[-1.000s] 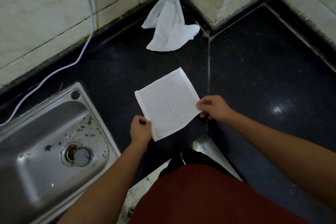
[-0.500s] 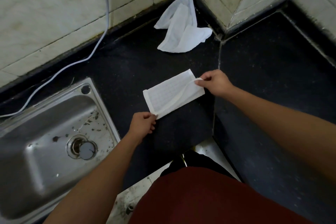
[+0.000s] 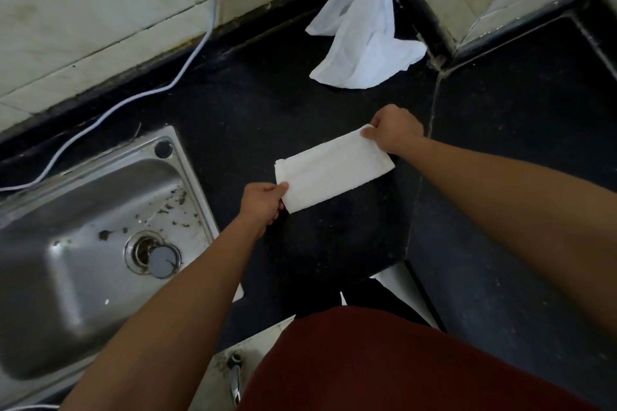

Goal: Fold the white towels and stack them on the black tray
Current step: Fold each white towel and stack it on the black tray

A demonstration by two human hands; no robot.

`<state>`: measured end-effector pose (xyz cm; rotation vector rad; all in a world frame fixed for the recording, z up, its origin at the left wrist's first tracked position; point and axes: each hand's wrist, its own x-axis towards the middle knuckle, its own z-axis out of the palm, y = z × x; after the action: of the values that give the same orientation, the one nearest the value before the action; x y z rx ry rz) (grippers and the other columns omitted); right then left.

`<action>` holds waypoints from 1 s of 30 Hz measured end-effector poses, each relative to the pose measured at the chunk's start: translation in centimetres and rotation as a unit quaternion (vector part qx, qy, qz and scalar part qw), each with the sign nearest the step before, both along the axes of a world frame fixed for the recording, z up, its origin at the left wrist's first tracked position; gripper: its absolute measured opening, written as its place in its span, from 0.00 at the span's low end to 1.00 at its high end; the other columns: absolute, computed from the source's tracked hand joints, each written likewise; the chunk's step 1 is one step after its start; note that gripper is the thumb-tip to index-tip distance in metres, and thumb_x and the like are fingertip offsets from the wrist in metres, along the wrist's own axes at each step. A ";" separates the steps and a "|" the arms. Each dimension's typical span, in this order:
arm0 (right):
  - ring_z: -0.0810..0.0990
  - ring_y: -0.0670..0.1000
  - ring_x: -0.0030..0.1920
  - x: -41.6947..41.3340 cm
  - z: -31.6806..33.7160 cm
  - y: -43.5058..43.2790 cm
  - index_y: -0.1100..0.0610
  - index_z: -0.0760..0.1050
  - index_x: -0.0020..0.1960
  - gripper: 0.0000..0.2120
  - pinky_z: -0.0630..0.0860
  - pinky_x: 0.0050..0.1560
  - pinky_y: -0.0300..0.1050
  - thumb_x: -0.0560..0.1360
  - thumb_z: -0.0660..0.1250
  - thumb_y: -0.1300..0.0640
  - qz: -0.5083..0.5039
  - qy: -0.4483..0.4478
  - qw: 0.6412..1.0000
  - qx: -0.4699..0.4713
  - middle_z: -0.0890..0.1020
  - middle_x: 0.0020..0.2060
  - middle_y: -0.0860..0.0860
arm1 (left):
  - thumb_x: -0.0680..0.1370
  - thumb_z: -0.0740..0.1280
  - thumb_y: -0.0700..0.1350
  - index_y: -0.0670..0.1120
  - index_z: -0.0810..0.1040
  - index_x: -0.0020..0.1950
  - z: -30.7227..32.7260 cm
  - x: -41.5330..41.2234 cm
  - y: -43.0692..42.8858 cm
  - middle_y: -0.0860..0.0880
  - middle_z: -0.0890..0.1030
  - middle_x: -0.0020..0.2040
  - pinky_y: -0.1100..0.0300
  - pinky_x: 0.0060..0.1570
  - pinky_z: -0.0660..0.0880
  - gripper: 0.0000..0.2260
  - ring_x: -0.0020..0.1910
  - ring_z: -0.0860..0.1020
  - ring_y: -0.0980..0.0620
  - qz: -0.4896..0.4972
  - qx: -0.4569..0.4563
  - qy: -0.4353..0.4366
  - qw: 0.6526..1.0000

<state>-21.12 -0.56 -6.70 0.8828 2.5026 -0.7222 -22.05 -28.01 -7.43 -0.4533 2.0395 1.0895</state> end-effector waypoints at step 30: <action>0.80 0.55 0.52 6.9 -0.4 0.7 0.56 0.78 0.57 0.14 0.78 0.52 0.49 0.73 0.69 0.55 -0.050 0.040 0.998 -0.013 0.82 0.52 0.54 | 0.76 0.68 0.50 0.44 0.72 0.68 -0.4 0.2 -0.2 0.45 0.67 0.69 0.50 0.63 0.66 0.22 0.65 0.66 0.44 -0.480 -0.203 0.335 0.785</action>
<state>-14.26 0.09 -7.12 0.9947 2.5280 -0.8357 -21.86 -28.21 -7.87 0.8655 2.5925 0.1375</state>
